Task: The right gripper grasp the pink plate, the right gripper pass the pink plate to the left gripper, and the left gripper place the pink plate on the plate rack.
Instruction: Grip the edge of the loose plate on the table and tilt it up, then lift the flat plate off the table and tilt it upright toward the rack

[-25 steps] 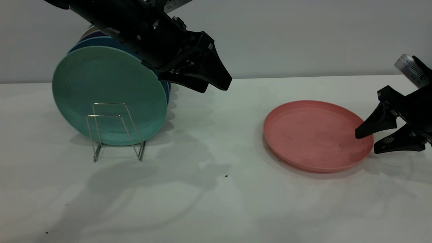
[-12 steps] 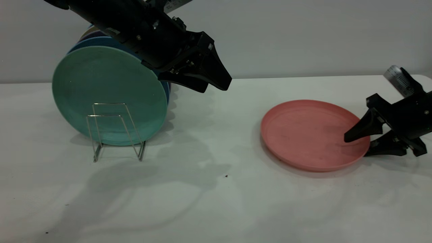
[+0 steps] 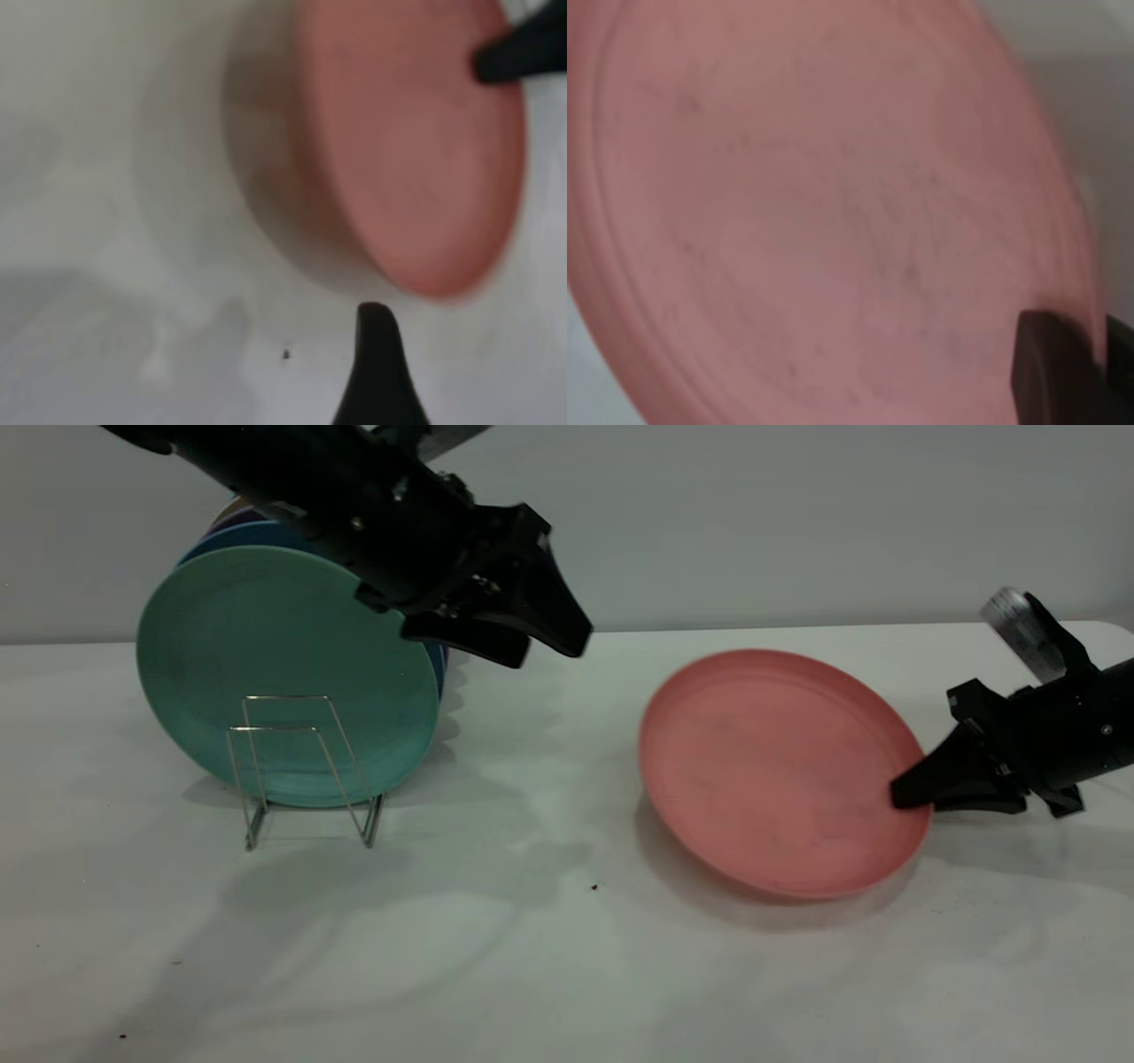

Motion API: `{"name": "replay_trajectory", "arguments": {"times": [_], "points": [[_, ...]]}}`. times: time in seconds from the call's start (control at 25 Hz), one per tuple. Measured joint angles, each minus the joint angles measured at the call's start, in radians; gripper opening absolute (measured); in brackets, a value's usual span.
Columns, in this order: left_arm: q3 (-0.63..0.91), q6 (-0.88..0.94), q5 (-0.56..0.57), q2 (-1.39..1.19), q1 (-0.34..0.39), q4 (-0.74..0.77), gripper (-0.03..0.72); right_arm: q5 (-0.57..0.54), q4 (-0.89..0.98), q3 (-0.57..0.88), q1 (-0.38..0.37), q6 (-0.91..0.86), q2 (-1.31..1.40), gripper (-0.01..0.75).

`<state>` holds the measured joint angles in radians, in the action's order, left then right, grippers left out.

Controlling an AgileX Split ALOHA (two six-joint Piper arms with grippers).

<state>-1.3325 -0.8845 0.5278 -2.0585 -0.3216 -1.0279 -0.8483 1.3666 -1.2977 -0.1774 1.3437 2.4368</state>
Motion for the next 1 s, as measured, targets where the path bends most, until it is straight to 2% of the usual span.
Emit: {"name": "replay_trajectory", "arguments": {"times": [0.16, 0.52, 0.8, 1.0], "points": [[0.0, 0.007, -0.011, 0.0, 0.015, 0.018, 0.563, -0.099, 0.032, 0.0, 0.039, 0.08, -0.005, 0.015], [0.0, 0.005, -0.01, 0.0, 0.015, 0.001, 0.563, -0.125, 0.081, 0.0, 0.181, 0.102, -0.013, 0.015], [0.0, 0.0, -0.007, 0.0, 0.015, 0.022, 0.525, -0.197, 0.149, 0.0, 0.189, 0.121, -0.037, 0.015], [0.0, -0.002, -0.007, 0.0, 0.006, 0.022, 0.446, -0.203, 0.161, 0.0, 0.194, 0.134, -0.067, 0.015]]}}
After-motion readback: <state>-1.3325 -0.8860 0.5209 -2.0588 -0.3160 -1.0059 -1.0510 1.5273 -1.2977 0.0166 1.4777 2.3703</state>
